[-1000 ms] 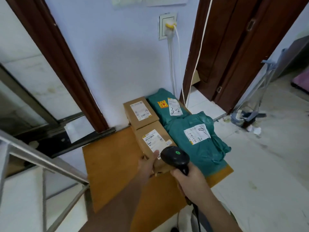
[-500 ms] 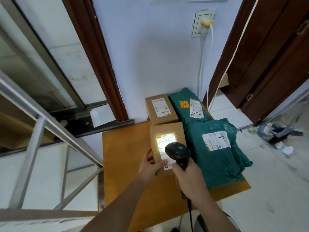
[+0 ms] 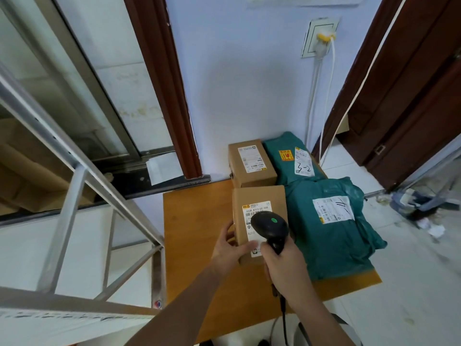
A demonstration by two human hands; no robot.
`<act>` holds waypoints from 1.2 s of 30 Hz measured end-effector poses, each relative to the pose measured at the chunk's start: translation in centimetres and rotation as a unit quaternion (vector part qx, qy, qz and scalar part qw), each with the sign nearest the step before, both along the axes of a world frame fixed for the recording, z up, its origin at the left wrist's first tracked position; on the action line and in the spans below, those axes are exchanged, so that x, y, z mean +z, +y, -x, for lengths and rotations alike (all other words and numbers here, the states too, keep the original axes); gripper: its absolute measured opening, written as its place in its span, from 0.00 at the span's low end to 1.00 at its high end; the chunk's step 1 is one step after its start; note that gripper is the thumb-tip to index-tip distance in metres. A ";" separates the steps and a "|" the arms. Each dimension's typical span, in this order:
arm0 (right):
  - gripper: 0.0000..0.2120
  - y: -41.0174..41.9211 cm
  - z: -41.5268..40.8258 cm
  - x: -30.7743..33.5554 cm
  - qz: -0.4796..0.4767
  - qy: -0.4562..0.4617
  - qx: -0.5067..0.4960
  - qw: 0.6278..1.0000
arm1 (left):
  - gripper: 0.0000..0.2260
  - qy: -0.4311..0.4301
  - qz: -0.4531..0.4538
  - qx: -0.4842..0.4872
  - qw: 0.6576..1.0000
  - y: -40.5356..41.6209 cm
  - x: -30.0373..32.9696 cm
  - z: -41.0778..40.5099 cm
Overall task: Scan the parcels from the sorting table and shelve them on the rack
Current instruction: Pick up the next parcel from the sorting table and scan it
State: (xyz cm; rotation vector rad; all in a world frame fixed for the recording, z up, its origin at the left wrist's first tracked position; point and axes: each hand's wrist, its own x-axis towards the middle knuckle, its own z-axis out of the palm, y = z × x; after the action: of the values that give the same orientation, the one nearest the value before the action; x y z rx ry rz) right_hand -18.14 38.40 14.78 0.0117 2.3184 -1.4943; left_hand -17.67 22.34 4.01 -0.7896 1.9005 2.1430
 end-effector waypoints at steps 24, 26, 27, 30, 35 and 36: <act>0.10 -0.2 -9.5 0.4 -0.029 0.081 0.248 0.965 | 0.47 -0.010 -0.082 0.241 0.967 -0.4 1.5 -15.9; 0.07 0.2 -11.3 0.4 -0.017 0.057 0.286 0.956 | 0.47 -0.004 -0.080 0.276 0.958 0.4 1.5 -19.4; 0.06 0.2 -12.3 0.4 -0.015 0.046 0.305 0.951 | 0.44 0.001 -0.080 0.287 0.954 0.9 1.7 -21.1; 0.08 -0.5 -15.5 1.1 -0.005 0.050 0.352 0.935 | 0.35 0.018 -0.086 0.346 0.934 1.7 2.4 -26.4; 0.07 -3.5 -21.7 1.6 0.003 0.038 0.457 0.889 | 0.38 0.031 -0.074 0.426 0.901 1.1 3.4 -35.3; 0.05 -4.2 -23.0 1.7 0.000 0.033 0.474 0.880 | 0.36 0.036 -0.069 0.441 0.894 0.7 3.6 -37.1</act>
State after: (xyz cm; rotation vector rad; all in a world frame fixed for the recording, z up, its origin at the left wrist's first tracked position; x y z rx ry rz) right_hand 4.89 34.18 16.49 -1.0274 1.8649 -0.9591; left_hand 19.39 23.01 7.58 -1.8249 1.5255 2.7516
